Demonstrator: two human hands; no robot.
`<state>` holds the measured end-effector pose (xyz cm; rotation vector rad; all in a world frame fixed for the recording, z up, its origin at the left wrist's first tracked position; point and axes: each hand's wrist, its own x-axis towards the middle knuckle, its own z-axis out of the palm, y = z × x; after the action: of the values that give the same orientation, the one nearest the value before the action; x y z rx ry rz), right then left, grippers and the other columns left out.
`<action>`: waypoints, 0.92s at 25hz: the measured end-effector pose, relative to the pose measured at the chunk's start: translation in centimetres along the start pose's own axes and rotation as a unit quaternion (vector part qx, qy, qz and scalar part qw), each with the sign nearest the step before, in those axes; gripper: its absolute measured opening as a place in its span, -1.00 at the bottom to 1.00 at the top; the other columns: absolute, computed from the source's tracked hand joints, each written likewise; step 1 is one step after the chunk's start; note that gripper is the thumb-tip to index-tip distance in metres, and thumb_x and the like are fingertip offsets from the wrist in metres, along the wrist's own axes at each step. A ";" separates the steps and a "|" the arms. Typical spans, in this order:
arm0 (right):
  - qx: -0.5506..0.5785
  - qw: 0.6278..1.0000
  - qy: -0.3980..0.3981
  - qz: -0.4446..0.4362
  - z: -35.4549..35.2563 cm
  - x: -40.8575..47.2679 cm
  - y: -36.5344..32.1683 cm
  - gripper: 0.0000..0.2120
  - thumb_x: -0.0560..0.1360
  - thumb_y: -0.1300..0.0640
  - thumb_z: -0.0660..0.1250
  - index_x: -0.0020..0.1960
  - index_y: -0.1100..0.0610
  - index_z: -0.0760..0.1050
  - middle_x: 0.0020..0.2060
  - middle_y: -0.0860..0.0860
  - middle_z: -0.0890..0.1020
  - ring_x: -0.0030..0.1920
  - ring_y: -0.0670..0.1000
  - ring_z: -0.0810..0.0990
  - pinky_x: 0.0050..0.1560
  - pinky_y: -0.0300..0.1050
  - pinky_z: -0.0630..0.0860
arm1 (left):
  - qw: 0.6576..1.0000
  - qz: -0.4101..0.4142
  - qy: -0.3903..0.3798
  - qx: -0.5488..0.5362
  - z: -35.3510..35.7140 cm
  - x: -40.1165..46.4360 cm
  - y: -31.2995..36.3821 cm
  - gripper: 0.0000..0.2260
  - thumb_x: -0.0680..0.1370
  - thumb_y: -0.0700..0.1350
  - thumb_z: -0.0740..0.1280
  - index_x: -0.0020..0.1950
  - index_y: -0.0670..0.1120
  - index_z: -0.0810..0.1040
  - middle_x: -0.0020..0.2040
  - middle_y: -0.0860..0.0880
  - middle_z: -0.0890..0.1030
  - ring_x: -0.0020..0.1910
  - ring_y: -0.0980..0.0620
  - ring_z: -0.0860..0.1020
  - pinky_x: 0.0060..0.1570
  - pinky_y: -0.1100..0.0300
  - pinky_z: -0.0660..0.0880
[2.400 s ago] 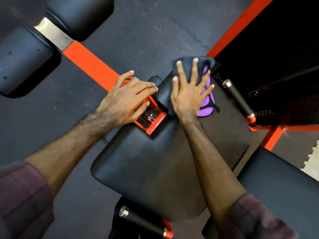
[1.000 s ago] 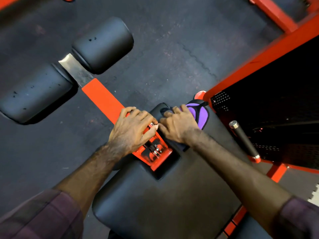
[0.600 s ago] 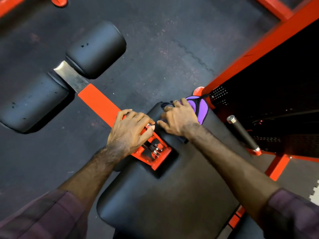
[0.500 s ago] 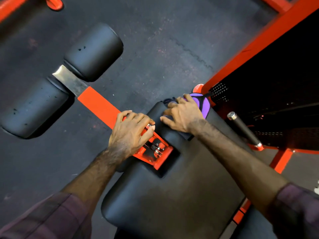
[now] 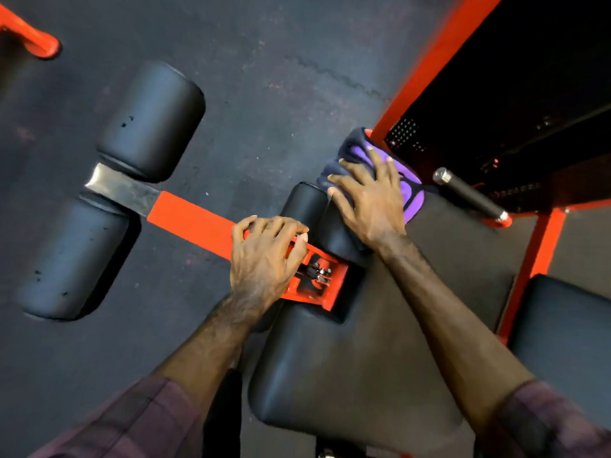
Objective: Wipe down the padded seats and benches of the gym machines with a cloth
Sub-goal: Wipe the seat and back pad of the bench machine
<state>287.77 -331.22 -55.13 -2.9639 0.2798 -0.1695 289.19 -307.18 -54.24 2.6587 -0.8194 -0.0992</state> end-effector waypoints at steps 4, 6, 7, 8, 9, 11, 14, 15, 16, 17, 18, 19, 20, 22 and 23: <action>0.069 0.996 0.050 0.041 1.0 -6.3 -3.1 -0.72 0.72 -0.06 0.26 0.29 -0.02 0.66 0.37 -0.03 0.62 0.54 0.22 0.39 0.56 0.35 0.21 | 1.000 0.026 0.015 -0.009 0.1 0.0 -0.2 -0.78 0.73 0.12 0.18 0.16 0.16 0.61 0.17 0.20 0.64 0.14 0.07 0.56 0.36 -0.06 0.33; 0.181 0.967 0.118 0.136 -0.4 -9.0 -5.6 -0.77 0.73 0.06 0.29 0.29 0.06 0.66 0.32 -0.01 0.64 0.47 0.11 0.49 0.52 0.27 0.30 | 0.999 0.030 0.023 -0.005 -0.1 0.0 -0.3 -0.77 0.74 0.12 0.16 0.14 0.14 0.61 0.14 0.17 0.65 0.12 0.05 0.57 0.35 -0.06 0.34; 0.222 0.945 0.149 0.187 -1.3 -11.0 -7.4 -0.79 0.72 0.13 0.30 0.28 0.10 0.66 0.30 -0.01 0.65 0.44 0.05 0.52 0.50 0.22 0.33 | 0.999 0.036 0.027 -0.011 0.0 -0.2 -0.3 -0.76 0.74 0.12 0.16 0.14 0.14 0.61 0.13 0.16 0.65 0.11 0.04 0.57 0.34 -0.06 0.34; 0.243 0.928 0.169 0.229 -2.3 -13.1 -9.6 -0.80 0.72 0.17 0.31 0.27 0.13 0.66 0.30 -0.02 0.66 0.41 0.01 0.53 0.48 0.19 0.35 | 0.998 0.041 0.034 -0.021 0.0 -0.3 -0.4 -0.76 0.74 0.12 0.15 0.15 0.15 0.61 0.13 0.17 0.65 0.11 0.04 0.56 0.34 -0.06 0.34; 0.251 0.918 0.173 0.255 -3.0 -15.0 -11.8 -0.80 0.71 0.20 0.31 0.27 0.15 0.66 0.30 -0.03 0.65 0.41 -0.01 0.53 0.47 0.19 0.36 | 0.998 0.046 0.038 -0.033 0.1 -0.4 -0.6 -0.76 0.74 0.11 0.16 0.16 0.15 0.62 0.15 0.18 0.65 0.12 0.05 0.56 0.35 -0.05 0.34; 0.241 0.922 0.157 0.260 -3.5 -18.4 -15.5 -0.78 0.70 0.21 0.32 0.29 0.14 0.65 0.31 -0.04 0.64 0.43 0.00 0.51 0.47 0.22 0.36 | 0.996 0.057 0.036 -0.062 0.1 -0.6 -1.0 -0.76 0.73 0.10 0.16 0.20 0.18 0.62 0.20 0.22 0.64 0.17 0.10 0.56 0.37 -0.04 0.31; 0.168 0.945 0.115 0.255 -1.4 -22.1 -18.9 -0.77 0.70 0.16 0.33 0.31 0.12 0.65 0.31 -0.02 0.64 0.47 0.04 0.47 0.49 0.23 0.35 | 0.988 0.127 0.021 -0.087 0.3 -0.9 -2.0 -0.73 0.71 0.09 0.19 0.33 0.20 0.61 0.36 0.23 0.57 0.36 0.14 0.50 0.45 -0.08 0.25; 0.131 0.957 0.105 0.235 -0.6 -22.8 -19.5 -0.75 0.70 0.12 0.33 0.33 0.11 0.65 0.31 0.00 0.64 0.48 0.07 0.46 0.51 0.24 0.34 | 0.982 0.165 0.016 -0.092 0.4 -1.2 -2.7 -0.70 0.70 0.10 0.19 0.38 0.20 0.59 0.43 0.21 0.54 0.44 0.11 0.46 0.47 -0.10 0.23; 0.096 0.969 0.094 0.210 0.0 -22.9 -19.7 -0.72 0.70 0.07 0.34 0.36 0.10 0.64 0.34 0.03 0.62 0.49 0.13 0.45 0.52 0.23 0.32 | 0.974 0.205 0.015 -0.091 0.6 -1.3 -3.4 -0.67 0.70 0.11 0.19 0.42 0.19 0.57 0.49 0.18 0.50 0.50 0.07 0.42 0.48 -0.13 0.22; 0.069 0.976 0.077 0.189 0.6 -22.8 -19.7 -0.69 0.70 0.01 0.34 0.38 0.08 0.62 0.37 0.05 0.59 0.50 0.19 0.43 0.53 0.22 0.31 | 0.967 0.239 0.019 -0.088 0.8 -1.2 -4.2 -0.65 0.69 0.12 0.19 0.45 0.18 0.56 0.54 0.14 0.46 0.53 0.04 0.39 0.49 -0.14 0.22; 0.049 0.982 0.059 0.175 1.2 -22.6 -19.6 -0.66 0.69 -0.04 0.33 0.40 0.06 0.60 0.40 0.07 0.57 0.50 0.24 0.41 0.52 0.22 0.32 | 0.959 0.267 0.027 -0.089 1.1 -0.9 -4.9 -0.63 0.69 0.12 0.19 0.46 0.16 0.56 0.57 0.10 0.44 0.56 0.01 0.37 0.50 -0.15 0.23; 0.034 0.985 0.043 0.162 1.6 -22.8 -19.6 -0.65 0.70 -0.07 0.31 0.41 0.05 0.59 0.42 0.09 0.54 0.50 0.26 0.40 0.50 0.23 0.33 | 0.952 0.291 0.036 -0.091 1.4 -0.9 -5.5 -0.63 0.69 0.12 0.19 0.47 0.15 0.56 0.59 0.07 0.43 0.58 -0.02 0.36 0.51 -0.15 0.24; 0.018 0.989 0.037 0.143 1.9 -23.5 -19.8 -0.64 0.70 -0.08 0.30 0.42 0.05 0.59 0.43 0.10 0.53 0.50 0.26 0.39 0.49 0.25 0.34 | 0.944 0.314 0.047 -0.092 1.6 -1.2 -5.9 -0.62 0.70 0.13 0.18 0.47 0.13 0.57 0.59 0.05 0.42 0.59 -0.05 0.34 0.51 -0.16 0.24; -0.015 0.997 0.028 0.076 2.0 -25.7 -21.1 -0.66 0.71 -0.07 0.26 0.40 0.02 0.60 0.44 0.08 0.54 0.54 0.26 0.36 0.49 0.29 0.31 | 0.930 0.351 0.065 -0.089 2.2 -1.7 -6.1 -0.60 0.71 0.12 0.16 0.49 0.09 0.55 0.58 0.03 0.44 0.62 -0.10 0.31 0.54 -0.19 0.24; -0.041 0.999 0.010 0.025 2.0 -27.0 -22.1 -0.67 0.71 -0.08 0.24 0.37 -0.01 0.62 0.43 0.04 0.55 0.56 0.25 0.34 0.50 0.30 0.29 | 0.922 0.369 0.078 -0.086 2.5 -2.2 -6.3 -0.60 0.72 0.11 0.15 0.51 0.07 0.54 0.57 0.03 0.46 0.63 -0.11 0.30 0.55 -0.21 0.22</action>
<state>265.57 -304.22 -56.01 -3.0337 0.3726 -0.1853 290.28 -301.84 -58.90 2.0036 -1.6010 0.2185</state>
